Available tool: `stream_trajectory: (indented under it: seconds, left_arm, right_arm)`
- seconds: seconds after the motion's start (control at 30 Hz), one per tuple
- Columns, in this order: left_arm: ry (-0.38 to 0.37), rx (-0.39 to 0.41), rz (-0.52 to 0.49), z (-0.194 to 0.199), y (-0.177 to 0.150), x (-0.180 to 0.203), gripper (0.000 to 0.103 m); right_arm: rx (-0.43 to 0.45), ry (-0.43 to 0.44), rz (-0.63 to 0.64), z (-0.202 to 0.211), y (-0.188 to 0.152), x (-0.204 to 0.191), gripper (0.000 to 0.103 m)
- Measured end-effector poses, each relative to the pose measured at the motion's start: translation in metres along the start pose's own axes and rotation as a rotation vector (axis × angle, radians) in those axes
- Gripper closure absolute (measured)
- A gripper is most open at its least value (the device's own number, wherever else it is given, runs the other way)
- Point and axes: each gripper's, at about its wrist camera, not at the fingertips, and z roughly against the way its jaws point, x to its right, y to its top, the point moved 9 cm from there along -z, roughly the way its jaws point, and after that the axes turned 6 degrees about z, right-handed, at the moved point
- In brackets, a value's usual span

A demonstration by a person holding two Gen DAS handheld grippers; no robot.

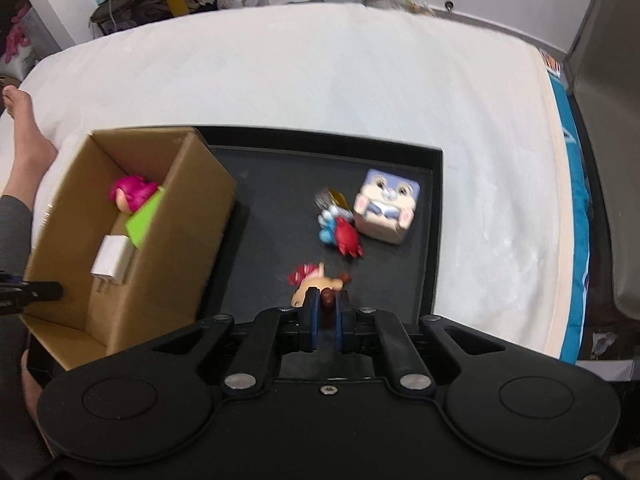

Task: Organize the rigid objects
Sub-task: 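Lift the brown monkey figure with the right gripper and carry it over the box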

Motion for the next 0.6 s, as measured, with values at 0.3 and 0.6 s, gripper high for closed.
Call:
stream_trajectory:
  seconds: [0.3,0.6]
  left_arm:
    - [-0.008,0.001,0.006,0.0,0.0,0.0,0.092]
    - [-0.02,0.001,0.013,-0.001,0.001,-0.001,0.091]
  right_arm:
    - [0.06,0.042,0.039,0.031,0.033,-0.03,0.096]
    - [0.118,0.064,0.118,0.061,0.063,-0.073,0.096]
